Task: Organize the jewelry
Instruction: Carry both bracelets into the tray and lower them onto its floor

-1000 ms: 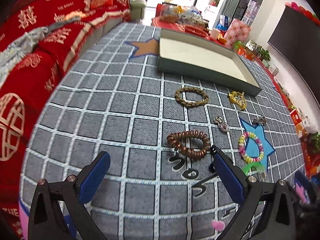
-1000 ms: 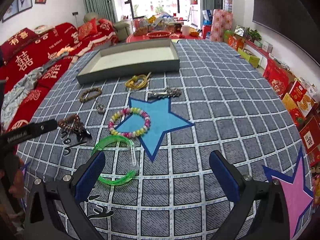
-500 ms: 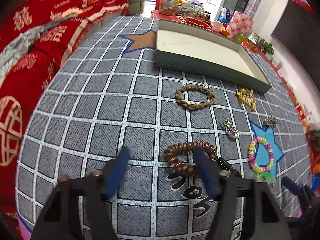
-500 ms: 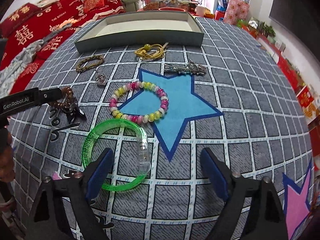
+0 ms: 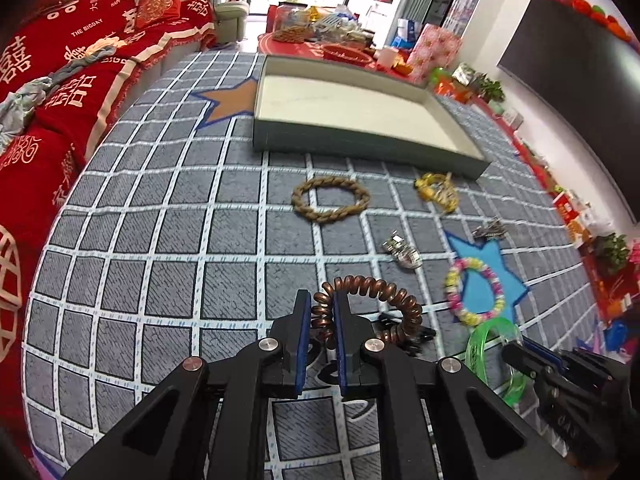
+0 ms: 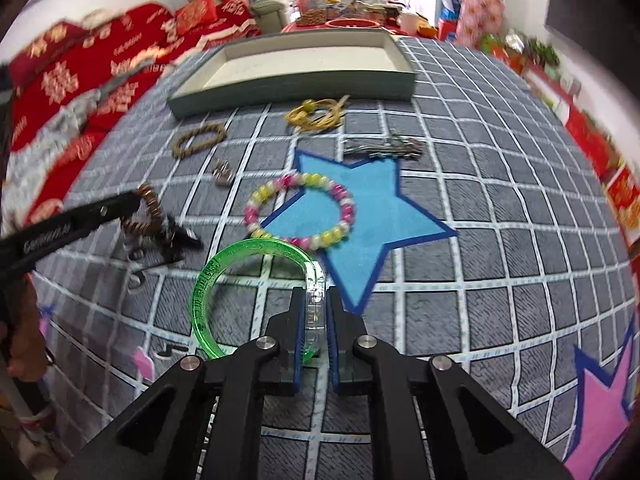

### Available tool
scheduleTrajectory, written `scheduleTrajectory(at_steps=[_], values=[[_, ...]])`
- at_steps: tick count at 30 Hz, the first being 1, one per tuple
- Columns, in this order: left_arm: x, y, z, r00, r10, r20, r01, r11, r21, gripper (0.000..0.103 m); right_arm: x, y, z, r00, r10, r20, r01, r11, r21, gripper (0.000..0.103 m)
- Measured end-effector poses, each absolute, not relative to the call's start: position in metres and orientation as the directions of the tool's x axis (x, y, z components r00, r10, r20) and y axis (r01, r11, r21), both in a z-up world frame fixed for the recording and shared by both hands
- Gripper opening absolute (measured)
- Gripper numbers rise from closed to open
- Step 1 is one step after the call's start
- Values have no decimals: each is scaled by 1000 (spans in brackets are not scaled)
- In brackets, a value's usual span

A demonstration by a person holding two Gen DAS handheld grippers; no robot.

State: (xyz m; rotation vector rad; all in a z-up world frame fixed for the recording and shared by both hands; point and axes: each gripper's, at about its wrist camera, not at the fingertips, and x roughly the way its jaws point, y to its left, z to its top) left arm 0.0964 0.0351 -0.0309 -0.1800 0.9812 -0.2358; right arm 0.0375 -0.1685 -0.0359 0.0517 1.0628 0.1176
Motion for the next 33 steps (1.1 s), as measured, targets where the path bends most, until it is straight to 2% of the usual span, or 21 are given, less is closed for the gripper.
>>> scheduleTrajectory(at_steps=[6, 11, 22, 28, 33], values=[[102, 37, -2, 558, -320, -765, 148, 946, -288, 24, 52, -196, -9, 513, 173, -841, -30, 982, 184, 11], [116, 36, 29, 583, -343, -737, 176, 938, -297, 24, 77, -203, 25, 548, 190, -815, -54, 980, 192, 11], [198, 25, 107, 666, -304, -681, 193, 952, -236, 24, 184, -209, 99, 594, 227, -771, -94, 972, 214, 11], [258, 21, 114, 682, -260, -683, 155, 965, -212, 24, 254, -208, 105, 589, 214, -780, -63, 974, 219, 11], [317, 15, 89, 665, -213, -716, 123, 977, -176, 24, 300, -204, 81, 577, 186, -795, -29, 978, 207, 11]])
